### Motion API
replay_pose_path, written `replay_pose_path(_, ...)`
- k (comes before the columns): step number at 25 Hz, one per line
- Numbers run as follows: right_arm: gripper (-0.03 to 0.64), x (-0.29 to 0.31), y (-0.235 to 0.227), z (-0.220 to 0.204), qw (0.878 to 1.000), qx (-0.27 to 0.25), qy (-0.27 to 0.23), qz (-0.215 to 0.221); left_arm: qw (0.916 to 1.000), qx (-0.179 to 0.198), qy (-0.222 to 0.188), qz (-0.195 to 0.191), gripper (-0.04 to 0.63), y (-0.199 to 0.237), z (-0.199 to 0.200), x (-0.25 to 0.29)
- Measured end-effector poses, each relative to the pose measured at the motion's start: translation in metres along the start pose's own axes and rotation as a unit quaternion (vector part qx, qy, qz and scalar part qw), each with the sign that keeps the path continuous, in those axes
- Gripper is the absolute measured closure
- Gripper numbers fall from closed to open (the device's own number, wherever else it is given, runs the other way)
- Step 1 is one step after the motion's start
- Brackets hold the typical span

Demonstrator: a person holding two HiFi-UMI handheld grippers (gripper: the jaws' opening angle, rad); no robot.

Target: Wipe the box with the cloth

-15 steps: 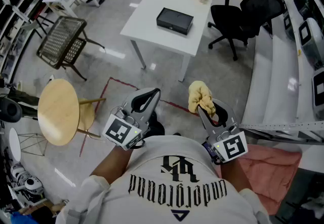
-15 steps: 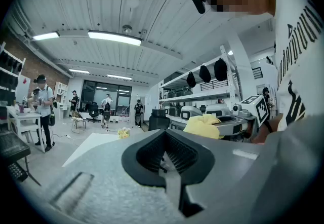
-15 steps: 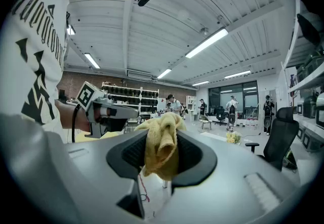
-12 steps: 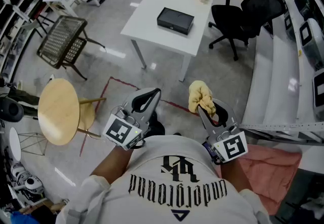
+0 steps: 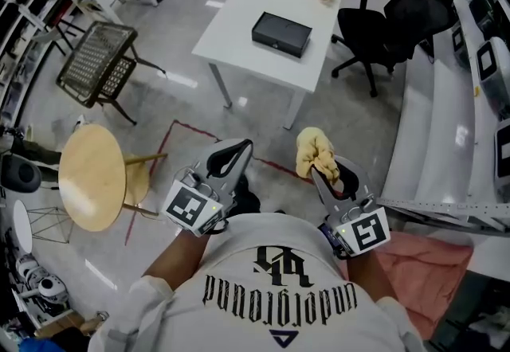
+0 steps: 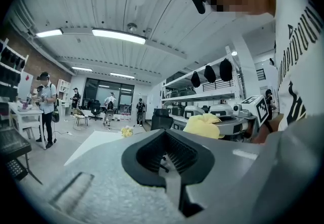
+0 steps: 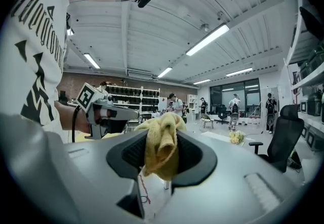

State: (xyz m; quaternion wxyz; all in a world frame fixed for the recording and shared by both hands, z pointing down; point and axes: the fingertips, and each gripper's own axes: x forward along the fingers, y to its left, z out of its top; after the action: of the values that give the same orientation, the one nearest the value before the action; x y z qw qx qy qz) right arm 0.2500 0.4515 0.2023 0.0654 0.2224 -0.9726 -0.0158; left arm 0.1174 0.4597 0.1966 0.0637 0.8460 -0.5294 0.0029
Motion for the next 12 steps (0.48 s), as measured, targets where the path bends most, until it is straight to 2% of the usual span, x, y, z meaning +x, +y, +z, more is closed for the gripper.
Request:
replay_pose_path(5,0.497,0.037,-0.003,0.002,1.000,0.004,0.000,-0.001,1.0000,-0.007,-0.003,0.000,0.588,0.039,-0.001,0.002)
replay_pose_path(12,0.496,0.113,-0.005,0.015,1.000,0.002,0.009,-0.012,0.9999,-0.009,-0.007,-0.009,0.588,0.117,0.013,-0.001)
